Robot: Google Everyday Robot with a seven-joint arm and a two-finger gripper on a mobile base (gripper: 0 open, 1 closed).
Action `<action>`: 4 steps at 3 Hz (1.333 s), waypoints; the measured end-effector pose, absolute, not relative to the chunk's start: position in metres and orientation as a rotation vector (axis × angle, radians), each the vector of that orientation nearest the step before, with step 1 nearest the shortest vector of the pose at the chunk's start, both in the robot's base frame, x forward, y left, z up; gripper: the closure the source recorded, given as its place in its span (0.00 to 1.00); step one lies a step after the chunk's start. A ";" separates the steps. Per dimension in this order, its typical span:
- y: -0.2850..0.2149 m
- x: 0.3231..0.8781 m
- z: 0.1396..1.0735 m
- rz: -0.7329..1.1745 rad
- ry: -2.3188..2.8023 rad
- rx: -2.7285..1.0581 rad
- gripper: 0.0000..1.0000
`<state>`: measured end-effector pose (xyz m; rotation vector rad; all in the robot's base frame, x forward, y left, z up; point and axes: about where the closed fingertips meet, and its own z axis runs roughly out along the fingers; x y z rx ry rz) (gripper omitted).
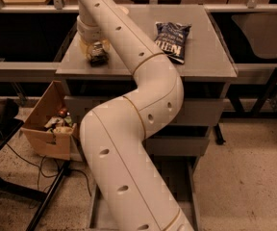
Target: Place rxbar chocolate into bottom drawer
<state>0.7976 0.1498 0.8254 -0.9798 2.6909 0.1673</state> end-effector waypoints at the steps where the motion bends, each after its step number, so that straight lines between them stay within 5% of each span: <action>1: 0.150 0.798 0.834 0.167 2.691 -0.980 1.00; 3: 0.117 0.794 0.886 0.247 2.562 -1.004 1.00; 4: 0.039 0.787 0.930 0.406 2.454 -0.948 1.00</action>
Offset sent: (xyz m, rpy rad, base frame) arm -0.0607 -0.0439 0.0836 0.1034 -0.1442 0.1389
